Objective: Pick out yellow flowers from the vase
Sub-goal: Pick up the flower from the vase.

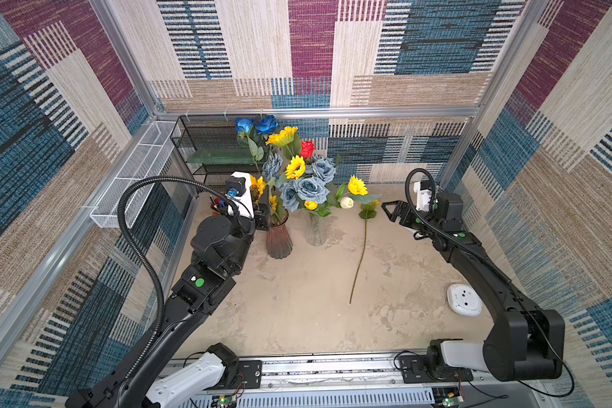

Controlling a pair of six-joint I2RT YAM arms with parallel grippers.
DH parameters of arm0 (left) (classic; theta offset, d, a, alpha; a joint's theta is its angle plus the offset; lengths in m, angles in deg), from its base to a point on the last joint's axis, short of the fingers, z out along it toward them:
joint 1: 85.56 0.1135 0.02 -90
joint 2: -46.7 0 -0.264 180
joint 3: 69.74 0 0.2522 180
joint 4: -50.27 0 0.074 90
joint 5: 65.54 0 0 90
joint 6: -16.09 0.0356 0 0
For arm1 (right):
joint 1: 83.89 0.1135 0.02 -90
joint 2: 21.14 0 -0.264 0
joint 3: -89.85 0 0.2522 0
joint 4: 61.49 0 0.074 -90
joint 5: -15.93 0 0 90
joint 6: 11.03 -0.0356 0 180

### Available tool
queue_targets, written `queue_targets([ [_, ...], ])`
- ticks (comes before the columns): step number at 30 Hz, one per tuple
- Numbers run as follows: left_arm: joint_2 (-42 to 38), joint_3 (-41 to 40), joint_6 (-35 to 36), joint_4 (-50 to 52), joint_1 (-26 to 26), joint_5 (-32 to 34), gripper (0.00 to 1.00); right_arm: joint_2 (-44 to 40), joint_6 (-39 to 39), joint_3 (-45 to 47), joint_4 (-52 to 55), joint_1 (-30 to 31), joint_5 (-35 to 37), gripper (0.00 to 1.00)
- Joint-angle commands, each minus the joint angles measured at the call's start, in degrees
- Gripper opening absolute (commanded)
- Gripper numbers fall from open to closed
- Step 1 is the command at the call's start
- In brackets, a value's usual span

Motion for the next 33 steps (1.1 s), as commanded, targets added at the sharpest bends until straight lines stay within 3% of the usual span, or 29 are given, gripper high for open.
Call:
queue_targets([
  [1, 0.1, 4.0, 3.0, 5.6, 0.0, -3.4, 0.53, -1.2, 0.4, 0.0, -2.1, 0.0, 1.8, 0.96],
  [7, 2.2, 15.9, 7.0, 18.0, 0.0, -8.5, 0.53, -7.3, 3.2, -0.3, -5.5, 0.5, 5.1, 0.96],
  [15, 2.3, 27.6, 7.8, 27.8, 0.0, -14.6, 0.53, -16.4, 7.0, 0.3, -14.6, 3.5, 1.9, 0.99],
  [21, 1.6, 29.8, 8.0, 29.6, 0.0, -22.4, 0.54, -17.1, 13.8, -4.9, -17.8, 12.2, -13.3, 1.0],
  [27, 4.8, 33.7, 6.4, 32.6, 0.0, -29.5, 0.52, -14.4, 26.9, -12.4, -7.4, 25.0, -12.6, 0.97],
  [33, 7.0, 35.4, 5.0, 32.1, 0.1, -34.0, 0.52, -11.8, 28.2, -14.2, -7.7, 30.1, -17.2, 0.96],
])
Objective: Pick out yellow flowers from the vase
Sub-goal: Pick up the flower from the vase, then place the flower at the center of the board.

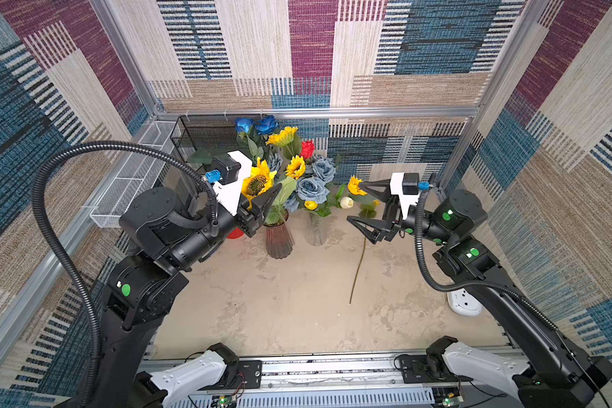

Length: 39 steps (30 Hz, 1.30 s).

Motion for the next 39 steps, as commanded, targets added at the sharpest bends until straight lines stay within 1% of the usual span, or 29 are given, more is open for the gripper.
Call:
queue_targets([
  [1, 0.7, 0.9, -2.5, -0.1, 0.1, -4.5, 0.52, 1.2, 2.3, -1.6, 0.5, 2.2, -4.2, 0.96],
  [8, 1.9, 0.5, -5.4, -2.0, 0.0, -8.9, 0.52, 7.5, 2.1, -6.6, 3.0, 5.9, -10.5, 0.88],
  [13, 2.4, -0.1, -6.5, -3.8, 0.0, -10.5, 0.52, 12.9, 2.6, -11.0, 6.3, 9.1, -12.9, 0.78],
  [15, 2.8, 0.3, -6.7, -3.8, 0.0, -11.2, 0.52, 14.7, 2.6, -12.5, 6.7, 9.9, -13.9, 0.72],
  [18, 3.0, 0.2, -7.3, -4.5, 0.0, -12.4, 0.52, 17.1, 2.7, -14.1, 6.4, 11.2, -15.0, 0.68],
  [21, 2.9, -0.8, -7.6, -5.6, 0.1, -12.0, 0.52, 19.3, 2.6, -16.0, 6.9, 12.2, -15.8, 0.59],
  [25, 2.8, -1.8, -8.3, -6.7, 0.1, -13.0, 0.52, 22.0, 3.1, -18.0, 7.7, 13.0, -17.1, 0.55],
  [27, 3.0, -1.8, -8.2, -6.6, 0.0, -13.2, 0.52, 23.3, 3.6, -19.5, 8.9, 13.1, -18.2, 0.43],
  [28, 3.0, -1.9, -8.2, -6.7, 0.1, -13.3, 0.52, 23.8, 4.0, -20.2, 9.7, 13.1, -18.4, 0.39],
  [29, 3.1, -1.9, -8.2, -6.8, 0.1, -13.4, 0.52, 24.3, 4.4, -20.9, 10.6, 13.1, -18.5, 0.37],
  [31, 3.1, -2.0, -8.2, -6.9, 0.0, -13.6, 0.52, 25.0, 4.6, -21.5, 11.3, 13.2, -18.7, 0.28],
  [36, 2.9, -2.7, -7.9, -7.6, 0.0, -13.4, 0.52, 24.8, 4.6, -21.4, 11.0, 13.2, -18.7, 0.1],
  [39, 2.5, -3.7, -8.0, -8.8, 0.0, -13.5, 0.53, 24.7, 4.7, -21.2, 11.0, 13.2, -18.3, 0.01],
])
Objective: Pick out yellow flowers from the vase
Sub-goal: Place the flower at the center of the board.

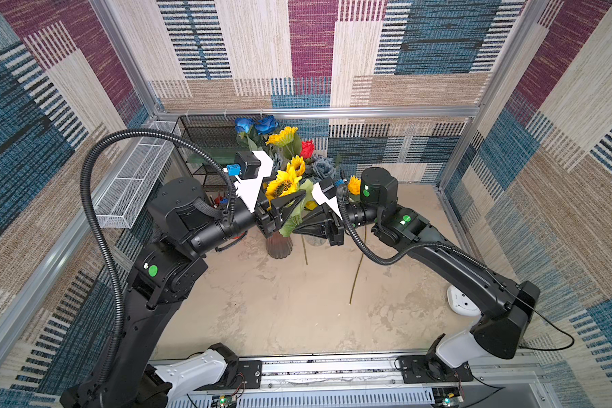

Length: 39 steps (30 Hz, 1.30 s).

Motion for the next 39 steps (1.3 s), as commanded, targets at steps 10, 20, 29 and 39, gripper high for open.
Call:
queue_targets([
  [10, -1.6, -2.8, -0.4, -5.1, 0.1, 0.4, 0.99, -1.0, -0.5, 0.1, -0.4, -0.4, 0.8, 0.0],
  [20, -4.7, -6.3, 0.4, -7.5, 0.0, 1.0, 0.99, -3.6, -7.3, 3.4, -5.9, -5.8, 5.2, 0.0],
  [29, -9.0, -14.4, 0.1, -10.0, 0.1, 9.5, 0.99, -10.9, -17.7, 10.7, -12.5, -20.1, 10.1, 0.0],
  [39, -10.6, -18.1, 0.7, -10.3, 0.0, 18.2, 0.99, -16.3, -27.7, 20.1, -10.2, -37.1, 20.0, 0.0],
])
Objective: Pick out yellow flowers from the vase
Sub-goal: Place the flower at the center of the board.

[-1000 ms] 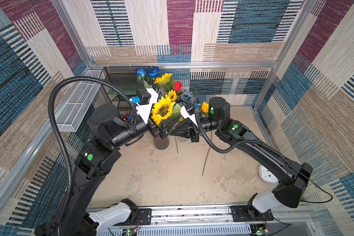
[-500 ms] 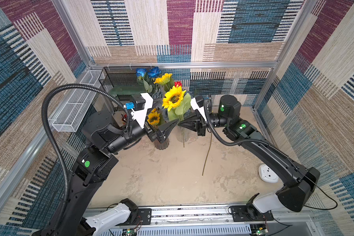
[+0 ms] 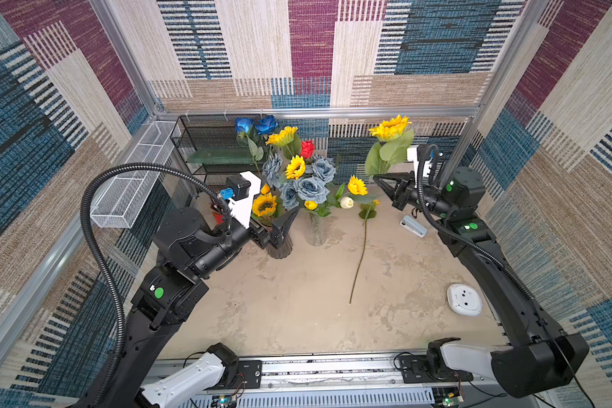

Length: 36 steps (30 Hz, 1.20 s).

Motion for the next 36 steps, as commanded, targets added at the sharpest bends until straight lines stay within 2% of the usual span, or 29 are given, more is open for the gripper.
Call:
queue_targets([
  [1, -0.6, -1.0, 0.5, -2.7, 0.0, 4.9, 0.99, 0.1, -4.3, 2.0, 1.4, -3.8, 4.5, 0.0],
  [7, -1.0, -2.9, -0.2, -2.7, 0.0, 7.0, 0.99, 2.5, -7.4, 6.6, 3.4, -9.1, 5.0, 0.0],
  [11, -0.7, -3.5, -0.9, -2.3, 0.1, 10.9, 0.99, 7.3, -5.7, 6.3, 9.6, -9.8, 4.9, 0.0],
  [15, -0.6, -4.2, -1.5, -2.0, 0.1, 14.8, 0.99, 11.2, -5.5, 9.5, 10.7, -9.8, 3.9, 0.0],
  [19, -0.8, -4.9, -2.0, -2.7, 0.3, 14.2, 0.99, 15.0, -4.2, 10.9, 11.6, -10.2, 5.4, 0.0],
  [26, -0.5, -4.5, -1.9, -2.2, 0.3, 13.0, 1.0, 27.4, -1.1, 6.8, 18.4, -10.1, 5.0, 0.0],
  [32, 0.0, -4.5, -1.8, -1.8, 0.4, 12.9, 0.99, 32.4, 1.3, 4.0, 22.2, -8.7, 12.2, 0.0],
  [36, 0.3, -4.0, -1.7, -1.4, 0.5, 12.5, 1.0, 35.5, 2.4, 2.4, 24.1, -8.6, 12.1, 0.0],
])
